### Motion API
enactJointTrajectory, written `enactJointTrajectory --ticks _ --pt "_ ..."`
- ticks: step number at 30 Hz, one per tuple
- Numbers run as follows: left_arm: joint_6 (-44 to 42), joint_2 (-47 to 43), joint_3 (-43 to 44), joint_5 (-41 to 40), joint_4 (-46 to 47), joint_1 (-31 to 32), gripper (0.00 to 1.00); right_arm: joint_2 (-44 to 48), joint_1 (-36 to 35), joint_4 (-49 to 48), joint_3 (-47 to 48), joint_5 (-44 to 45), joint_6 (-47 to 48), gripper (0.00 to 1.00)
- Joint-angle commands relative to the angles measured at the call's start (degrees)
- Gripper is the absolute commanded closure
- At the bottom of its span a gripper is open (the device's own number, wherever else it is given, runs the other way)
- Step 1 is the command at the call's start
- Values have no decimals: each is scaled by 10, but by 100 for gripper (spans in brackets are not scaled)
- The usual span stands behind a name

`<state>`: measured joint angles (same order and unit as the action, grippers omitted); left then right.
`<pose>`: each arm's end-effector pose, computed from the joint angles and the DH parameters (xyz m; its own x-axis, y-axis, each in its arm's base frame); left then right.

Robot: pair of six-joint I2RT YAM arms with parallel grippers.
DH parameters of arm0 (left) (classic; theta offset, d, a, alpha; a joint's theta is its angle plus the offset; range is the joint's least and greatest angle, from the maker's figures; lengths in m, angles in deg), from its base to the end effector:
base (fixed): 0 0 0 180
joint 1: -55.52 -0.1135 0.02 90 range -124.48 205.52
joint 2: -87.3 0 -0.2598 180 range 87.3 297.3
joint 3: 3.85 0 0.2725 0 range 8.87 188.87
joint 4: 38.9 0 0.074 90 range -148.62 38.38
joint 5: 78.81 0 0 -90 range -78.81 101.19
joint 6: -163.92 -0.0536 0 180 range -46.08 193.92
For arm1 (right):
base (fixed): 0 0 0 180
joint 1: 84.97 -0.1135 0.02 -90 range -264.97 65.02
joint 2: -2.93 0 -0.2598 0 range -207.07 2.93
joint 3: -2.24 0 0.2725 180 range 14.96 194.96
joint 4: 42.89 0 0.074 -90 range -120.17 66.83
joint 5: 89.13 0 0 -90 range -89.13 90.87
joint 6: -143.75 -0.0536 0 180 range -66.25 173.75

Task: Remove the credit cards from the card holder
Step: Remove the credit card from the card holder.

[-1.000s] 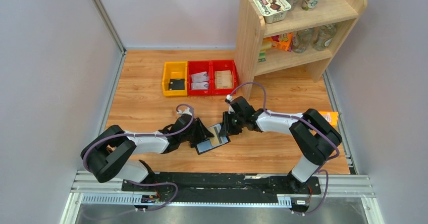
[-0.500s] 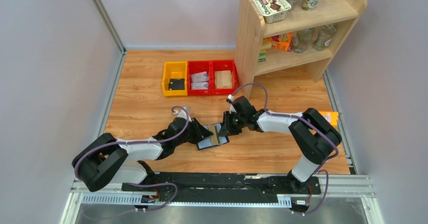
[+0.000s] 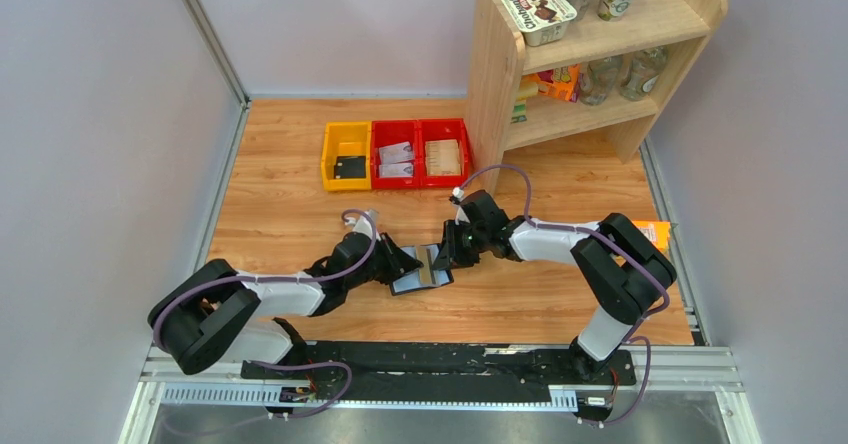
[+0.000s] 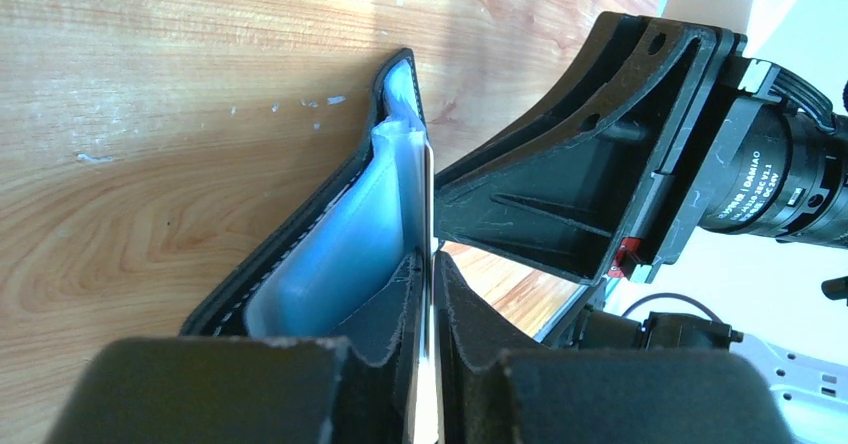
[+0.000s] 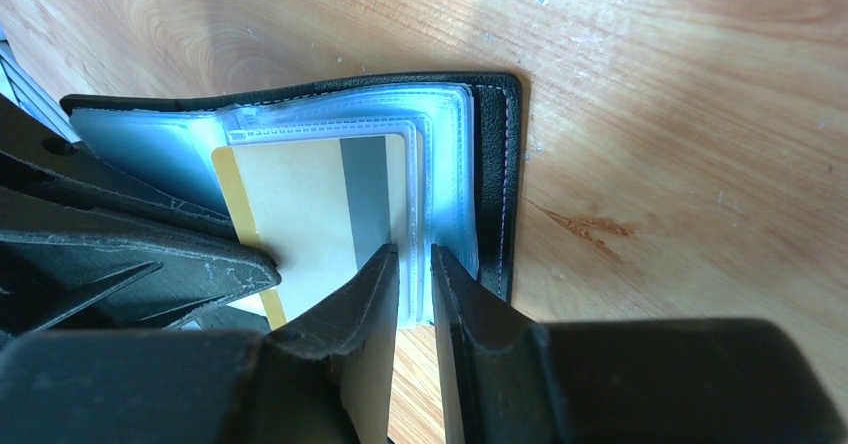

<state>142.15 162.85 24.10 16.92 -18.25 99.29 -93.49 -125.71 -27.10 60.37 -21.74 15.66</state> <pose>0.1786 -0.1785 0.1061 -0.8203 -0.4938 -0.2886 -0.0248 0.5348 -0.8446 0.2407 0.2345 0.1028 -0.9600 -0.0753 -0.2697 -0.2301 0.7607 0.6070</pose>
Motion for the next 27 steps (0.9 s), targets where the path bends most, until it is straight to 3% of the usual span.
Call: enactJointTrajectory --ticks 1,4,19,27 --pt "9 -8 -4 24 71 7 91 -24 -8 7 -11 16 0 75" --pt "2 -36 -4 5 21 7 100 -27 -8 11 -10 19 -1 76" --pt "60 -193 -34 -86 -275 7 100 -36 1 21 -7 29 -10 78" --pt "59 -175 -38 -80 -269 7 100 25 -3 -25 0 -23 -10 76"
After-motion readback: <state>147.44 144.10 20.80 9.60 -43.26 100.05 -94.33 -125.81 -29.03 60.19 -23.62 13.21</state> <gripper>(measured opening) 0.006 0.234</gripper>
